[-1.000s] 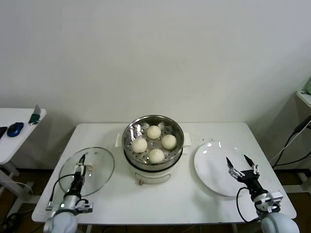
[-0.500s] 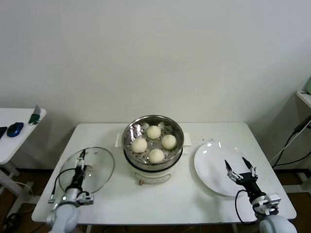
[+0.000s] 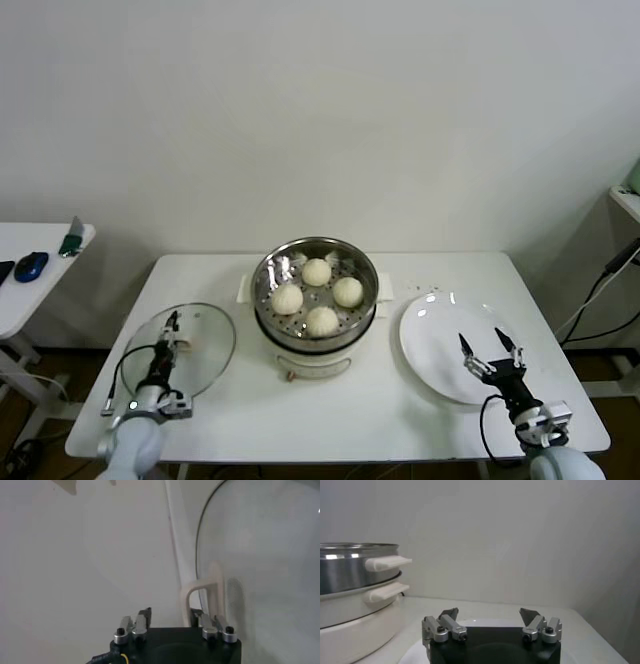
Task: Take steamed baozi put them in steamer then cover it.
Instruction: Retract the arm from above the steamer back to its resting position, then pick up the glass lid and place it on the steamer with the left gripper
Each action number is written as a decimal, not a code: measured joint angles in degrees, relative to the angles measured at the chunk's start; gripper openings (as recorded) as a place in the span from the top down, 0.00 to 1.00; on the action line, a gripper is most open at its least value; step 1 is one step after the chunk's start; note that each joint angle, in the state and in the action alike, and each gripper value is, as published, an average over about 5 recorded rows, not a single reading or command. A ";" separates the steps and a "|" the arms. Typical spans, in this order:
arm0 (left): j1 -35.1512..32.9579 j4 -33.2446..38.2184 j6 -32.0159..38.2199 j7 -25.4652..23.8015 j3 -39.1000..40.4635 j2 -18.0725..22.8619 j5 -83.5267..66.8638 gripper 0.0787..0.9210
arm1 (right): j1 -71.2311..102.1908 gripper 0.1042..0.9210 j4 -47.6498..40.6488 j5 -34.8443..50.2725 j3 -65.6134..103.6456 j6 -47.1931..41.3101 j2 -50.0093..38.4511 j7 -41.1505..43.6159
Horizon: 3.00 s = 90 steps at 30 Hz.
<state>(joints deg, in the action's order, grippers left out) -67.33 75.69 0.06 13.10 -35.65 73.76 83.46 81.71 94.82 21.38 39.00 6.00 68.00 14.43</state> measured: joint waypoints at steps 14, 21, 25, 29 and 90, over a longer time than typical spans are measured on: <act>-0.74 0.56 0.12 -0.64 0.19 -0.25 -2.43 0.90 | -0.59 0.12 -0.56 -1.16 -0.27 0.37 0.63 0.18; -2.19 3.48 -0.80 -1.27 0.30 -1.06 -4.28 0.91 | -1.07 0.12 -0.60 -1.28 -0.30 0.38 0.23 0.18; -3.77 6.97 -2.27 -1.67 0.16 -1.85 -5.76 0.91 | -1.45 0.12 -0.77 -1.31 -0.31 0.38 -0.23 0.16; -6.08 11.73 -4.88 -2.33 -0.15 -2.88 -7.43 0.91 | -1.87 0.12 -1.03 -1.31 -0.33 0.33 -0.78 0.09; 16.67 32.27 -42.29 -29.79 42.27 0.56 0.16 0.91 | -8.24 0.12 -7.22 -3.24 -2.46 -0.40 -4.48 -1.90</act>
<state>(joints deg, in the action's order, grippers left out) -50.66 107.97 -42.22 -16.68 6.62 74.33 83.61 73.48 87.60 18.14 36.54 5.60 63.52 12.53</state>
